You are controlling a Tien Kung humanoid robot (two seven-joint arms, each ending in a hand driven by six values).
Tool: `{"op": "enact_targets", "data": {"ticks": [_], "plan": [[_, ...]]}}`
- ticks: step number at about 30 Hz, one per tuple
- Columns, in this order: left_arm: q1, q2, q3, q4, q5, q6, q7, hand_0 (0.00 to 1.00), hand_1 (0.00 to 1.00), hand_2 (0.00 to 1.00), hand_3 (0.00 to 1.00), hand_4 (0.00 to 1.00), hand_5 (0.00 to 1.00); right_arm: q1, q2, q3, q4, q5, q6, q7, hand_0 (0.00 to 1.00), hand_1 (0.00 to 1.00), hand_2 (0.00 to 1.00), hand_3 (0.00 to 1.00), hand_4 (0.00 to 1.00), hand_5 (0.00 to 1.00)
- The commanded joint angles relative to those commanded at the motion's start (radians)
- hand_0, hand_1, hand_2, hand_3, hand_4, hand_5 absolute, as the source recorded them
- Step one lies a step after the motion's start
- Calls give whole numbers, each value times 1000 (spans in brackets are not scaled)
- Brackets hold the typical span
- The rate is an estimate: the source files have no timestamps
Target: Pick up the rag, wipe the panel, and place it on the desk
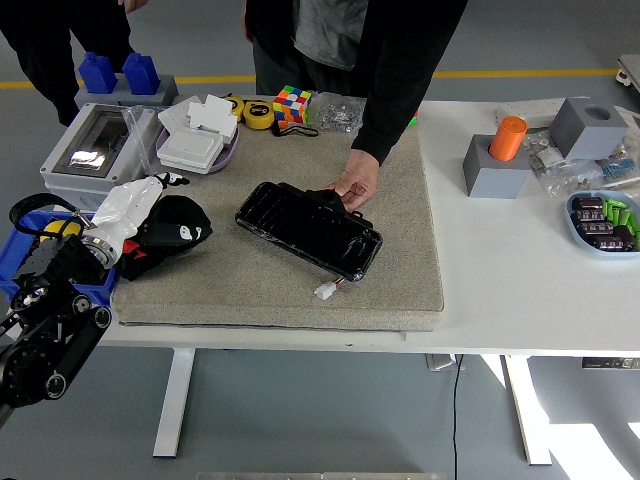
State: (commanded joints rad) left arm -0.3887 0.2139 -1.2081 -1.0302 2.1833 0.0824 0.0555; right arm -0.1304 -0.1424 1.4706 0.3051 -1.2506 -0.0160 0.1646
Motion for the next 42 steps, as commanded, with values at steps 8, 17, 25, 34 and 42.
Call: {"op": "enact_targets", "data": {"ticks": [8, 17, 25, 34, 42], "plan": [[-17, -7, -4, 47, 5, -1, 21, 645, 662, 718, 763, 998, 263, 0, -2, -2, 0, 0, 0, 0, 590, 607, 558, 542, 940, 381], [-23, -9, 10, 64, -15, -4, 43, 508, 586, 664, 745, 988, 161, -2, 2, 9, 0, -3, -1, 0, 590, 607, 557, 542, 940, 381], [-27, -17, 31, 85, -66, 40, 2, 373, 470, 539, 596, 817, 2, -2, 3, 8, 4, -1, -2, 0, 590, 607, 558, 542, 940, 381], [-34, -16, 49, 95, -74, 81, -36, 254, 389, 478, 560, 692, 2, -5, 6, 17, 3, -6, -3, 0, 590, 607, 557, 542, 940, 381], [-26, 2, 40, 29, -93, 98, -68, 252, 394, 478, 558, 700, 2, -5, 7, 16, 4, -7, -3, 1, 590, 607, 559, 543, 941, 381]]}}
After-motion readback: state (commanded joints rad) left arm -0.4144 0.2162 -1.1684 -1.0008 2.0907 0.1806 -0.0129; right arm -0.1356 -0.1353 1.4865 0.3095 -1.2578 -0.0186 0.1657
